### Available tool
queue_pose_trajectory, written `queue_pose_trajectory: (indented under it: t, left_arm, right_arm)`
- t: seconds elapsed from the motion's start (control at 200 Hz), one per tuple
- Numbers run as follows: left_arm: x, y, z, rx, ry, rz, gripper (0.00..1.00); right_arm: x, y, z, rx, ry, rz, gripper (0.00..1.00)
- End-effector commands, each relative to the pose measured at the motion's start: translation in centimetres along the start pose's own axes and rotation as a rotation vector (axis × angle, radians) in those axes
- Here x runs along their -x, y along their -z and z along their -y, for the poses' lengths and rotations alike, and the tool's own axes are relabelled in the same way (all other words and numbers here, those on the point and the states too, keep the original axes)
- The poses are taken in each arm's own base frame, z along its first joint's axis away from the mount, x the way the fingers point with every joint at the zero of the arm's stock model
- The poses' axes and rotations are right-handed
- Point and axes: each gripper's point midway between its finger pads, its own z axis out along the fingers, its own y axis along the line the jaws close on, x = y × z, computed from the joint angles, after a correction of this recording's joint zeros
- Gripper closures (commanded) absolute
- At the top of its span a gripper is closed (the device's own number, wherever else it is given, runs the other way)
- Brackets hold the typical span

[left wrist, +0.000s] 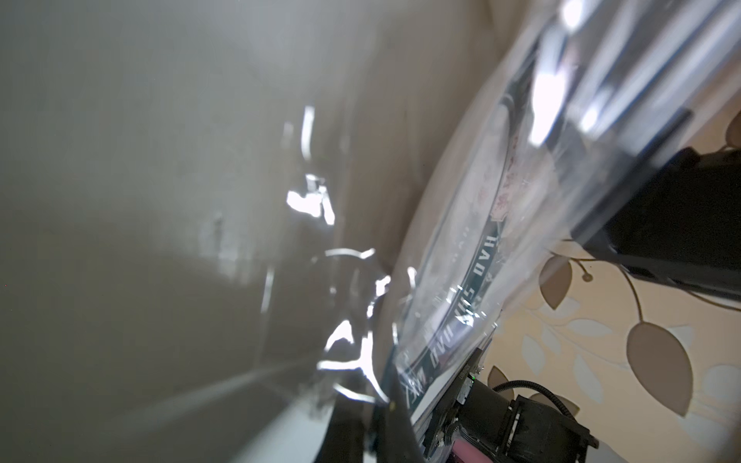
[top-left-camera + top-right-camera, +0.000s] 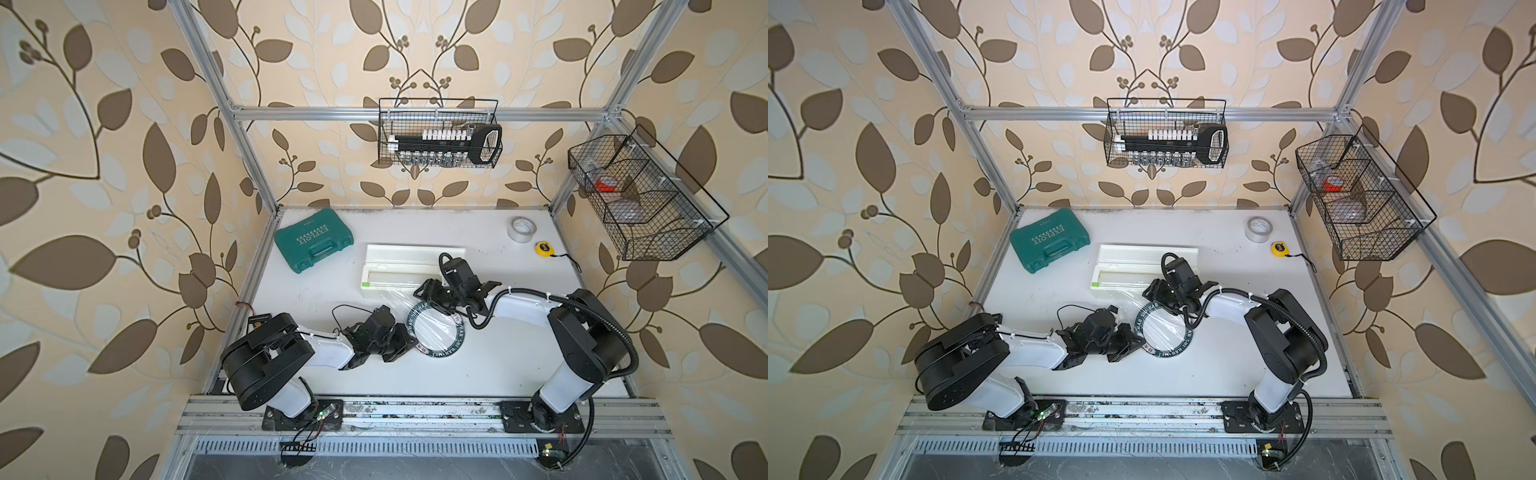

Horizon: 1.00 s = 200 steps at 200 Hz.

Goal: Wrap the plate with plastic wrap
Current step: Place the plate at the center of the board.

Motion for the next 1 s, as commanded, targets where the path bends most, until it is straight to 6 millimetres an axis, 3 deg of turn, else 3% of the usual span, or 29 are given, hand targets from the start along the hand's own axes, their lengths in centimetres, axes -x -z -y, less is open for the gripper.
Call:
queue_pose_trajectory:
  t: [0.0, 0.115, 0.185, 0.3, 0.49, 0.615, 0.995]
  left_arm:
    - [-2.3, 0.5, -5.1, 0.189, -0.013, -0.088, 1.00]
    - [-3.4, 1.6, -6.0, 0.199, -0.019, -0.134, 1.00]
    - [-4.1, 2.7, -5.4, 0.176, -0.041, -0.164, 1.00]
    - [-5.2, 3.8, -6.0, 0.183, -0.046, -0.215, 1.00]
    - [-6.2, 5.2, -8.2, 0.208, 0.004, -0.229, 1.00]
    - [-6.1, 5.3, -7.9, 0.188, 0.021, -0.218, 1.00]
    - [-5.8, 5.1, -8.6, 0.203, 0.091, -0.188, 0.96]
  right_arm:
    - [2.4, 2.0, -2.4, 0.036, 0.033, 0.105, 0.29]
    - [3.1, 4.6, -0.8, -0.057, 0.152, 0.128, 0.27]
    - [3.6, 5.8, 0.2, -0.114, 0.215, 0.134, 0.26]
    - [4.8, 6.1, 2.0, -0.094, 0.186, 0.097, 0.24]
    - [7.0, 6.0, 0.9, -0.066, 0.169, 0.121, 0.22]
    - [8.6, 6.1, 0.8, -0.087, 0.159, 0.165, 0.19]
    - [7.8, 7.5, 0.3, -0.061, 0.189, 0.136, 0.18]
